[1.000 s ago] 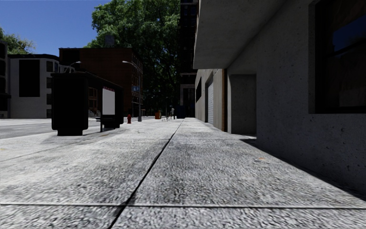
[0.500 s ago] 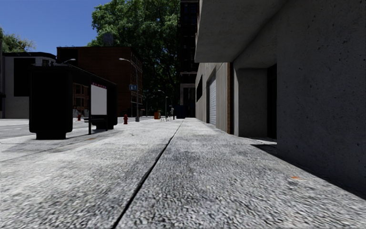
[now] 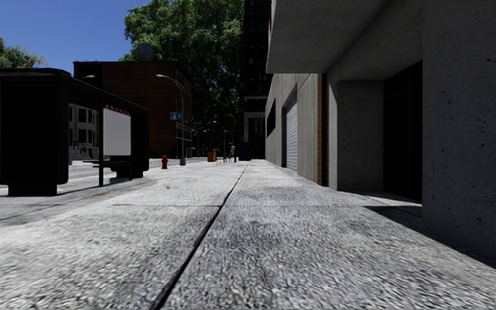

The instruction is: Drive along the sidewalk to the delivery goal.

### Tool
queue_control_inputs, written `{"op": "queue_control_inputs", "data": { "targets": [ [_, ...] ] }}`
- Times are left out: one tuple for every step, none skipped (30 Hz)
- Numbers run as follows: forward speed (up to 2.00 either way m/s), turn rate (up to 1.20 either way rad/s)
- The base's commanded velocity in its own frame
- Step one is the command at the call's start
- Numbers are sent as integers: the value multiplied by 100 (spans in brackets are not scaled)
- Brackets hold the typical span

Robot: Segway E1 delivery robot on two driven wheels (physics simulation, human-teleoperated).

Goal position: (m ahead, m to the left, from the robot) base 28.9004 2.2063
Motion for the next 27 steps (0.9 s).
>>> {"op": "queue_control_inputs", "data": {
  "targets": [
    [200, 0],
    [200, 0],
    [200, 0],
    [200, 0],
    [200, 0],
    [200, 0],
    [200, 0],
    [200, 0],
    [200, 0],
    [200, 0],
    [200, 0],
    [200, 0],
    [200, 0],
    [200, 0],
    [200, 0],
    [200, 0],
    [200, 0],
    [200, 0],
    [200, 0],
    [200, 0],
    [200, 0],
    [200, 0],
    [200, 0],
    [200, 0],
    [200, 0],
    [200, 0],
    [200, 0]
  ]
}}
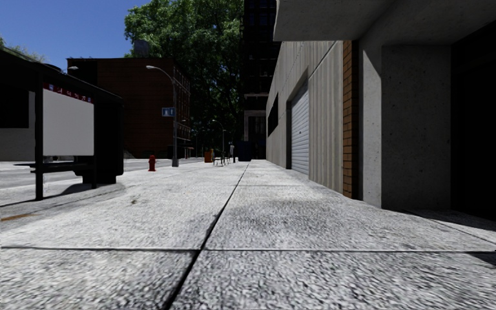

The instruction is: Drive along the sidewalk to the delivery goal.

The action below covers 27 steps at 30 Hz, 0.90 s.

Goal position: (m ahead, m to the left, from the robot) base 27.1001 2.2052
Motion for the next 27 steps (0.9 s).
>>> {"op": "queue_control_inputs", "data": {
  "targets": [
    [200, 0],
    [200, 0],
    [200, 0],
    [200, 0],
    [200, 0],
    [200, 0],
    [200, 0],
    [200, 0],
    [200, 0],
    [200, 0],
    [200, 0],
    [200, 0],
    [200, 0],
    [200, 0],
    [200, 0],
    [200, 0],
    [200, 0],
    [200, 0],
    [200, 0],
    [200, 0],
    [200, 0],
    [200, 0],
    [200, 0],
    [200, 0],
    [200, 0],
    [200, 0],
    [200, 0]
  ]
}}
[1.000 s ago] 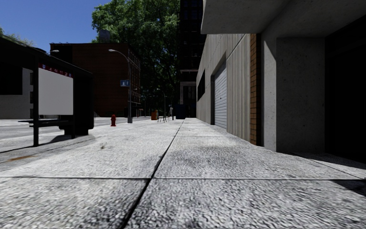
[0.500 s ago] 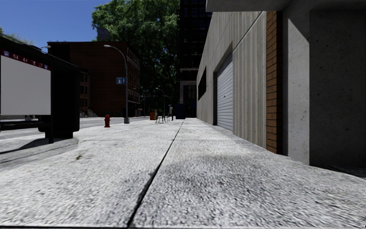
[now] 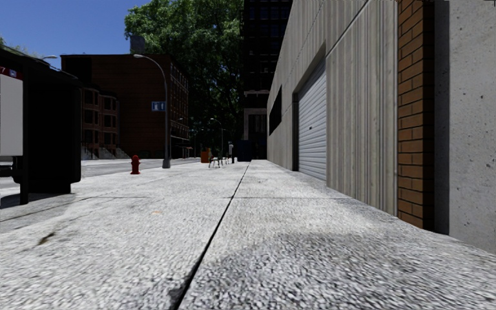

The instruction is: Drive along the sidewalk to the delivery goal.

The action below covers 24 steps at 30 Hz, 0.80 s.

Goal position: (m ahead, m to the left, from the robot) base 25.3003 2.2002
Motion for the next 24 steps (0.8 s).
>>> {"op": "queue_control_inputs", "data": {
  "targets": [
    [200, 0],
    [200, 0],
    [200, 0],
    [200, 0],
    [200, 0],
    [200, 0],
    [200, 0],
    [200, 0],
    [200, 0],
    [200, 0],
    [200, 0],
    [200, 0],
    [200, 0],
    [200, 0],
    [200, 5],
    [200, 30],
    [200, 46],
    [200, 46],
    [200, 51],
    [200, 53],
    [200, 53],
    [200, 54],
    [200, 54],
    [200, 54]
  ]
}}
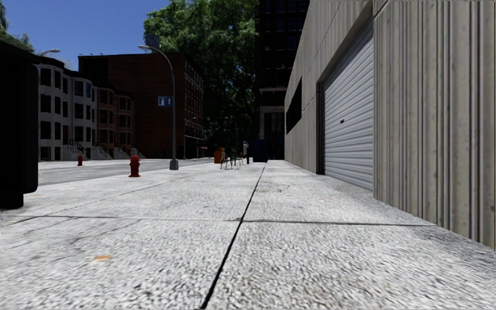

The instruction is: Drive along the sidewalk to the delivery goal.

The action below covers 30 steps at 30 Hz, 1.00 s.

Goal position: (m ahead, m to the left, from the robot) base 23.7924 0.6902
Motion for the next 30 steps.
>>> {"op": "queue_control_inputs", "data": {
  "targets": [
    [200, 54],
    [200, 54],
    [200, 54],
    [200, 54],
    [200, 54],
    [200, 54],
    [200, 54],
    [200, 54],
    [200, 54],
    [200, 54],
    [200, 54],
    [200, 54],
    [200, 54],
    [200, 54],
    [200, 54],
    [200, 54],
    [200, 54],
    [200, 54],
    [200, 54],
    [200, 54],
    [200, 54],
    [200, 54],
    [200, 54],
    [200, 54],
    [200, 52],
    [200, 51],
    [200, 51],
    [200, 51],
    [200, 50],
    [200, 50]
  ]
}}
